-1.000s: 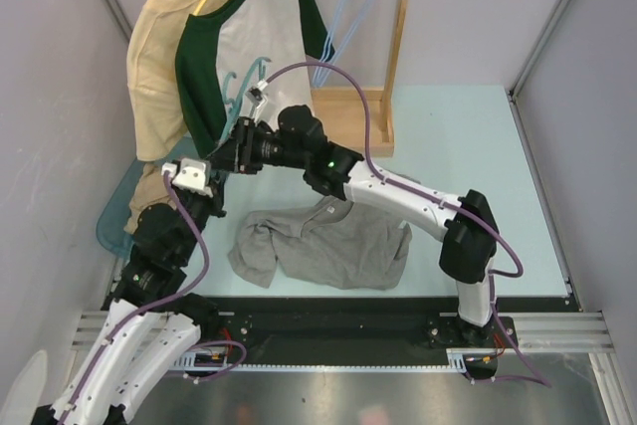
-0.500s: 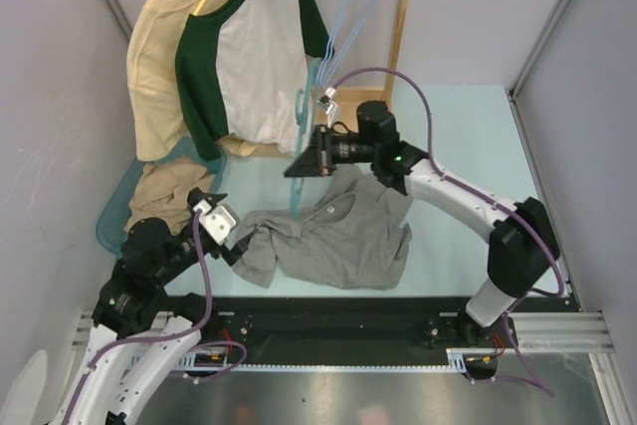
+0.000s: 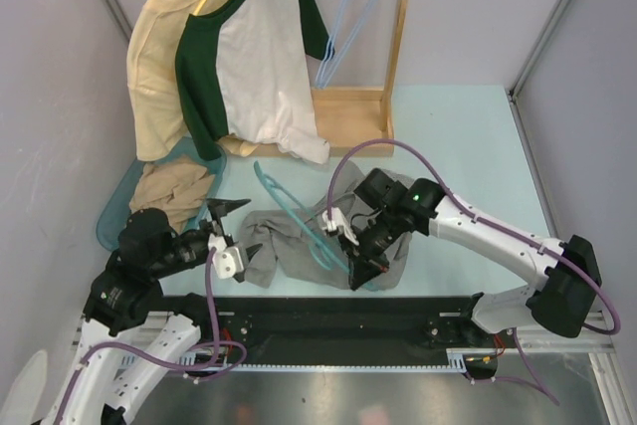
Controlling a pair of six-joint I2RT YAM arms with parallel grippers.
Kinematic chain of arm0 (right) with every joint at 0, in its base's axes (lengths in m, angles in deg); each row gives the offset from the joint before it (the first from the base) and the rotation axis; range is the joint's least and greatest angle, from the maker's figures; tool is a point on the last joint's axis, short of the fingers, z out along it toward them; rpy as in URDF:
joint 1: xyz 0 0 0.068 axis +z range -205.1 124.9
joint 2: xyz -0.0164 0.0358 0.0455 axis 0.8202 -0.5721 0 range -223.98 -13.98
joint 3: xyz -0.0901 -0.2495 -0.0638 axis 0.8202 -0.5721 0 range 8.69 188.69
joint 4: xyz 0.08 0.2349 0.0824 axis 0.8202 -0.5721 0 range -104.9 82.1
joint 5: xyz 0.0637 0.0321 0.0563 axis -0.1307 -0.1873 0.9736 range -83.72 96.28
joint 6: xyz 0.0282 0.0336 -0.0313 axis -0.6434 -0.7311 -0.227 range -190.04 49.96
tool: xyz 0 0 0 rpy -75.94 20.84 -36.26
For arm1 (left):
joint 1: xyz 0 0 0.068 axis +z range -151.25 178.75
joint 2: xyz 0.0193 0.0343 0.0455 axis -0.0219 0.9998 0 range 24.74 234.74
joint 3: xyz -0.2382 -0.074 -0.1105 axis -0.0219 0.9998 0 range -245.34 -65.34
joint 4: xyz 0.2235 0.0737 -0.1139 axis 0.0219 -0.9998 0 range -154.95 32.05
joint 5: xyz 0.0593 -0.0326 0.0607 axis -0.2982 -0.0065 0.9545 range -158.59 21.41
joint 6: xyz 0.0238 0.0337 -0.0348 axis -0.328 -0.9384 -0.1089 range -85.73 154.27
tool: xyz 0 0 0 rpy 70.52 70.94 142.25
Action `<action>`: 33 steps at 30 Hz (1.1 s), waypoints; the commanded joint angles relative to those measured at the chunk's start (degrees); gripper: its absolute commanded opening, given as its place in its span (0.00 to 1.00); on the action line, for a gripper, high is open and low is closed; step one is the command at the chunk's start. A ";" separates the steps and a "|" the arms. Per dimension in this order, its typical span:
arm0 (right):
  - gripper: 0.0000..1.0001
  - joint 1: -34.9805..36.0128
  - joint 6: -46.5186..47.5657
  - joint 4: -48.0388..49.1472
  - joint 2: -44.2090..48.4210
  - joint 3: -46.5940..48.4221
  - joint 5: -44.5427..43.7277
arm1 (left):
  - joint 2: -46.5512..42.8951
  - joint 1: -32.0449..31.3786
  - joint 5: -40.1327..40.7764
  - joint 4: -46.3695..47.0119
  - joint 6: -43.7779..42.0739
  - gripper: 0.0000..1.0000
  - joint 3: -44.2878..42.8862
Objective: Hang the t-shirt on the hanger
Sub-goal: Pick up the hanger from the clothesline.
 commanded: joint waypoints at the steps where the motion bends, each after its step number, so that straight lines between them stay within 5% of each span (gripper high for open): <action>1: 0.00 2.65 11.97 -8.21 1.67 -0.49 -3.38 | 1.88 -0.21 -8.34 -1.45 -8.97 0.93 -3.88; 8: 0.00 6.26 15.75 -11.99 -2.02 2.67 -6.02 | 8.72 -2.49 -8.35 -8.83 -20.84 0.88 -7.66; 12: 0.00 6.96 16.37 -13.48 -3.78 4.69 -6.99 | 14.09 -9.76 -2.30 -13.31 -24.53 0.81 -9.86; 15: 0.00 6.96 15.49 -12.79 -3.61 6.09 -8.04 | 16.20 -16.61 4.65 -14.11 -24.72 0.68 -8.72; 18: 0.00 6.87 14.52 -12.17 -3.08 7.24 -8.92 | 16.90 -21.98 11.41 -9.83 -19.99 0.38 -4.77; 19: 0.04 6.87 13.83 -11.91 -2.56 7.59 -9.45 | 16.99 -22.70 12.47 -8.50 -16.93 0.18 -2.85; 21: 0.18 6.35 12.51 -10.33 -1.94 8.29 -11.64 | 17.17 -23.06 13.45 -3.69 -12.53 0.00 -1.52; 25: 0.79 1.26 7.50 -5.24 1.48 9.27 -15.95 | 17.61 -21.31 11.78 1.17 0.21 0.00 1.03; 27: 0.96 -3.83 4.42 0.62 6.66 8.57 -19.12 | 18.57 -16.42 6.99 2.84 5.39 0.00 1.22; 33: 1.00 -9.56 -2.01 18.15 21.60 2.42 -28.00 | 22.62 -4.26 -9.12 9.87 24.19 0.00 1.47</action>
